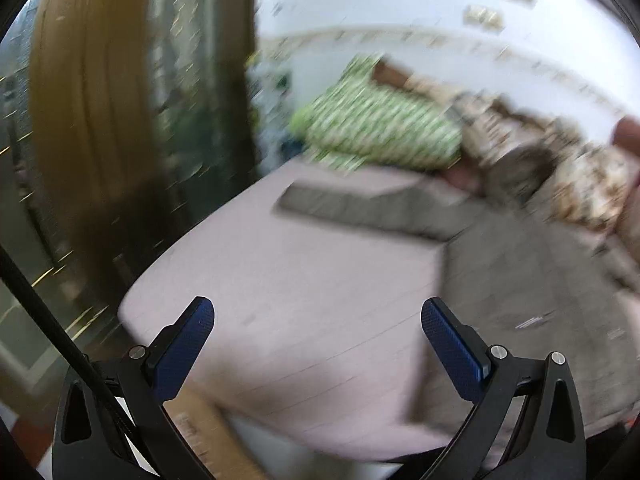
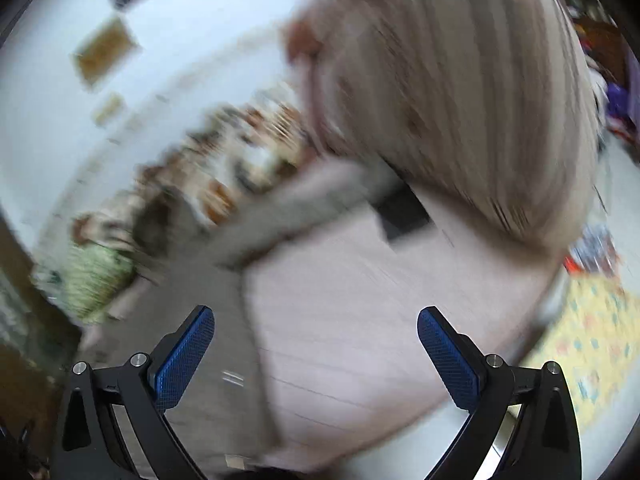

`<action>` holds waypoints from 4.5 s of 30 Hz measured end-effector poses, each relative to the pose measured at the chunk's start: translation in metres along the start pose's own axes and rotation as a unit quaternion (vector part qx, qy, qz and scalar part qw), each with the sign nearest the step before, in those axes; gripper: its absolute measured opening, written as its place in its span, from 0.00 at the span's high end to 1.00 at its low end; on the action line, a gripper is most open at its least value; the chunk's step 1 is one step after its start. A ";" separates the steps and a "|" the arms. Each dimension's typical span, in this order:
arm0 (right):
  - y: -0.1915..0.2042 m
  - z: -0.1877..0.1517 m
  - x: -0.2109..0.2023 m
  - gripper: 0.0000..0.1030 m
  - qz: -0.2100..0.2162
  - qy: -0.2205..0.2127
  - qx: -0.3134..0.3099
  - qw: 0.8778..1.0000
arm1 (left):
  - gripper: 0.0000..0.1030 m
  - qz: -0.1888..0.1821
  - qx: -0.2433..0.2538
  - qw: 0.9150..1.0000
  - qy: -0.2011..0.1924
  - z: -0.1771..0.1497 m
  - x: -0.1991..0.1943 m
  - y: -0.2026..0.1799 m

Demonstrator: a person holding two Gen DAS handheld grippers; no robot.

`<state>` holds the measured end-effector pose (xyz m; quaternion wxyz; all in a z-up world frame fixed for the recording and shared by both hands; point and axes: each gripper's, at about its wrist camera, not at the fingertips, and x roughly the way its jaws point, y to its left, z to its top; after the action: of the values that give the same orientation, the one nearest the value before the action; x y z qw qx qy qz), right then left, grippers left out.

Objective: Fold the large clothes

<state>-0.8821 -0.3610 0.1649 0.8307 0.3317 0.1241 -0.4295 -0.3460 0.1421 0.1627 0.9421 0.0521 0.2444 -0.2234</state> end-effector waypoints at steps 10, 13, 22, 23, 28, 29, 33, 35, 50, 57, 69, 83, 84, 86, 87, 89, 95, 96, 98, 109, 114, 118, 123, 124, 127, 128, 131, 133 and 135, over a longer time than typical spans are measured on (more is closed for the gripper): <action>0.201 0.098 -0.148 0.00 0.160 -0.222 -0.120 0.954 | 0.00 -0.148 0.008 0.974 -0.171 0.107 -0.128 -0.101; 0.217 0.103 -0.183 0.00 0.211 -0.241 -0.125 0.939 | 0.00 -0.198 0.001 0.966 -0.168 0.129 -0.152 -0.134; 0.263 -0.029 -0.129 0.00 0.201 -0.164 -0.199 0.945 | 0.00 -0.234 0.087 0.966 -0.066 0.044 -0.130 -0.238; 0.260 -0.048 -0.115 0.00 0.192 -0.147 -0.198 0.950 | 0.00 -0.212 0.094 0.971 -0.050 0.027 -0.118 -0.246; 0.253 -0.123 -0.065 0.00 0.161 -0.058 -0.195 0.966 | 0.00 -0.118 0.124 0.985 0.026 -0.044 -0.057 -0.257; 0.255 -0.136 -0.058 0.00 0.156 -0.042 -0.206 0.965 | 0.00 -0.104 0.122 0.986 0.041 -0.052 -0.046 -0.254; 0.273 -0.162 -0.038 0.00 0.147 0.005 -0.255 0.956 | 0.00 -0.064 0.114 0.989 0.064 -0.064 -0.021 -0.239; 0.274 -0.163 -0.033 0.00 0.152 0.008 -0.262 0.953 | 0.00 -0.058 0.111 0.990 0.070 -0.069 -0.016 -0.236; 0.271 -0.177 -0.009 0.00 0.139 0.043 -0.281 0.949 | 0.00 -0.063 0.120 0.987 0.083 -0.064 -0.016 -0.217; 0.270 -0.178 -0.005 0.00 0.137 0.053 -0.279 0.949 | 0.00 -0.061 0.125 0.987 0.083 -0.065 -0.016 -0.220; 0.269 -0.179 0.000 0.00 0.136 0.067 -0.274 0.950 | 0.00 -0.063 0.126 0.986 0.087 -0.067 -0.012 -0.217; 0.258 -0.168 0.008 0.00 0.138 0.078 -0.249 0.955 | 0.00 -0.066 0.133 0.985 0.087 -0.068 -0.011 -0.214; 0.252 -0.162 0.009 0.00 0.135 0.076 -0.237 0.959 | 0.00 -0.065 0.134 0.985 0.085 -0.067 -0.012 -0.214; 0.236 -0.147 0.012 0.00 0.132 0.071 -0.210 0.966 | 0.00 -0.060 0.137 0.986 0.071 -0.058 -0.015 -0.211; 0.225 -0.136 0.014 0.00 0.131 0.069 -0.191 0.970 | 0.00 -0.058 0.137 0.987 0.067 -0.054 -0.018 -0.210; 0.202 -0.116 0.017 0.00 0.119 0.063 -0.158 0.978 | 0.00 -0.058 0.132 0.988 0.052 -0.037 -0.020 -0.207; 0.128 -0.050 0.037 0.00 0.052 0.047 -0.073 0.995 | 0.00 -0.062 0.111 0.992 0.020 0.014 -0.009 -0.213; 0.117 -0.040 0.042 0.00 0.040 0.047 -0.056 0.996 | 0.00 -0.063 0.111 0.992 0.016 0.018 -0.007 -0.216; 0.095 -0.019 0.052 0.00 0.022 0.047 -0.020 0.998 | 0.00 -0.068 0.108 0.992 0.006 0.026 0.004 -0.220; 0.008 0.051 0.114 0.19 -0.033 0.005 0.127 0.991 | 0.00 -0.123 0.128 0.984 -0.004 0.034 0.105 -0.285; -0.036 0.072 0.191 0.33 -0.064 0.021 0.165 0.984 | 0.00 -0.119 0.140 0.982 0.038 0.017 0.146 -0.302; -0.064 0.083 0.246 0.41 -0.084 0.028 0.179 0.980 | 0.00 -0.120 0.153 0.980 0.048 0.011 0.163 -0.313; -0.097 0.102 0.289 0.42 -0.134 0.038 0.176 0.974 | 0.00 -0.134 0.159 0.975 0.077 0.001 0.181 -0.328; -0.106 0.102 0.296 0.42 -0.143 0.042 0.182 0.972 | 0.00 -0.137 0.157 0.975 0.079 0.001 0.183 -0.329; -0.126 0.099 0.312 0.42 -0.158 0.049 0.191 0.968 | 0.00 -0.136 0.162 0.974 0.081 -0.003 0.188 -0.334; -0.133 0.099 0.318 0.42 -0.167 0.051 0.192 0.966 | 0.00 -0.137 0.162 0.974 0.084 -0.003 0.190 -0.335; -0.145 0.101 0.325 0.42 -0.170 0.041 0.197 0.965 | 0.00 -0.139 0.161 0.973 0.092 -0.004 0.195 -0.336; -0.143 0.106 0.331 0.42 -0.176 0.045 0.177 0.967 | 0.00 -0.142 0.161 0.972 0.098 -0.005 0.198 -0.337; -0.142 0.108 0.337 0.42 -0.170 0.044 0.167 0.970 | 0.00 -0.143 0.161 0.971 0.106 -0.006 0.201 -0.339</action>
<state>-0.8010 -0.7034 0.0176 0.6724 0.4579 0.1415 -0.5640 -0.3431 -0.2390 0.0638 0.8482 0.1913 0.3088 -0.3854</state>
